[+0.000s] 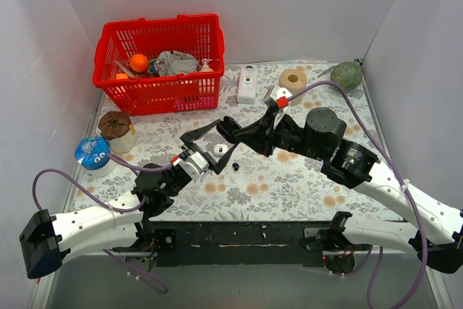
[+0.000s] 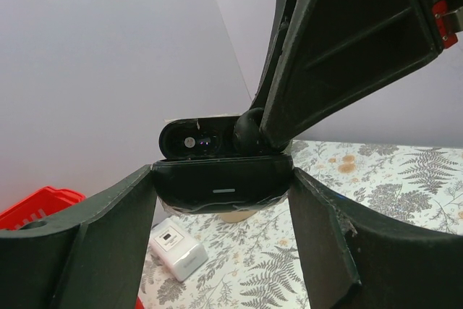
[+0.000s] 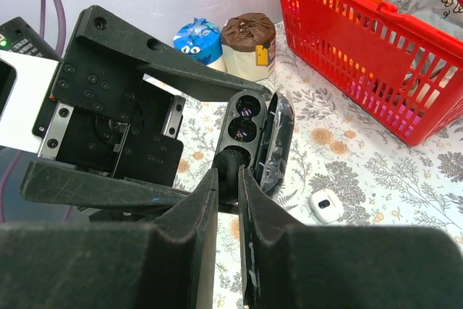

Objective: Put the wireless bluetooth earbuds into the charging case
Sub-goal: Place the earbud in the charging case.

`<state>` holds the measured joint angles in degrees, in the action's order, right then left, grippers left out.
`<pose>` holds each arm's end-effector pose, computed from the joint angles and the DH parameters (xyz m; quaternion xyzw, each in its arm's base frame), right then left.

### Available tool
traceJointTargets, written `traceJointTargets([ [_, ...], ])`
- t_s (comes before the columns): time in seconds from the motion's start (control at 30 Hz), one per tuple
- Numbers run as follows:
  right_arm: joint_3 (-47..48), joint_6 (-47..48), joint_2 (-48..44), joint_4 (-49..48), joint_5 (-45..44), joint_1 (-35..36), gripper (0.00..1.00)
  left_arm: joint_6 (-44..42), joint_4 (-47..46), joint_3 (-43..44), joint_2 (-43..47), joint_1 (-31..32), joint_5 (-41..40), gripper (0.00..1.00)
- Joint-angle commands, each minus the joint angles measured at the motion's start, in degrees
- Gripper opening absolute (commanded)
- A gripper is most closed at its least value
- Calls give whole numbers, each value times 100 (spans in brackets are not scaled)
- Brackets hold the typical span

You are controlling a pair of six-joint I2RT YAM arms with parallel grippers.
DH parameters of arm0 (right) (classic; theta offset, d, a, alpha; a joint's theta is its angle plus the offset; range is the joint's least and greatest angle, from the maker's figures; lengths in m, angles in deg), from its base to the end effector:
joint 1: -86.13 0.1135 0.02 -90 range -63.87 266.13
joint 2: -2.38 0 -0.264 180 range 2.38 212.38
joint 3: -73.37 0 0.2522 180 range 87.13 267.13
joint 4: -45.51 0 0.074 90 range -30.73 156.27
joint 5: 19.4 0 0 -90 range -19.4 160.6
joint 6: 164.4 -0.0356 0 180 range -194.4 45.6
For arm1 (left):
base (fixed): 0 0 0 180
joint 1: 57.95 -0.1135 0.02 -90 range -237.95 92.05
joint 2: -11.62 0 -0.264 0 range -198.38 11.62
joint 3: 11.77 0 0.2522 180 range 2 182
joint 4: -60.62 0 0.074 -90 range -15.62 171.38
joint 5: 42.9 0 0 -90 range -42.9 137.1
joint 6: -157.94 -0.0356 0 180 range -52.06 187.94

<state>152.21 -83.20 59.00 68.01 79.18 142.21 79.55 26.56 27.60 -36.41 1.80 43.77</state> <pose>0.1169 0.1834 0.4288 -0.3318 0.6264 0.4221 0.5652 0.0984 -0.1646 0.3188 0.1954 0.4977 -0.4802 0.6954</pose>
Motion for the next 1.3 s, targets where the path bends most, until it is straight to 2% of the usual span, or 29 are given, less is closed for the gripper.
traceJointTargets([
  [0.0, -74, 36, -2, -293, -269, 53, 1, 51, -246, 155, 13, 11, -62, 0],
  [0.4, 4, 45, 183, -170, -550, 185, 1, 69, -264, 138, 48, 55, -133, 0],
  [0.53, 57, 27, 183, -100, -682, 237, 12, 95, -308, 94, 57, 46, -150, 0],
  [0.7, 128, 10, 200, -21, -823, 264, 18, 113, -334, 76, 57, 55, -185, 0],
  [0.93, 216, -61, 209, 50, -1025, 281, 32, 165, -395, 23, 57, 55, -211, 0],
  [1.27, 251, -122, 157, 41, -1157, 281, 37, 192, -439, -12, 74, 46, -247, 0],
])
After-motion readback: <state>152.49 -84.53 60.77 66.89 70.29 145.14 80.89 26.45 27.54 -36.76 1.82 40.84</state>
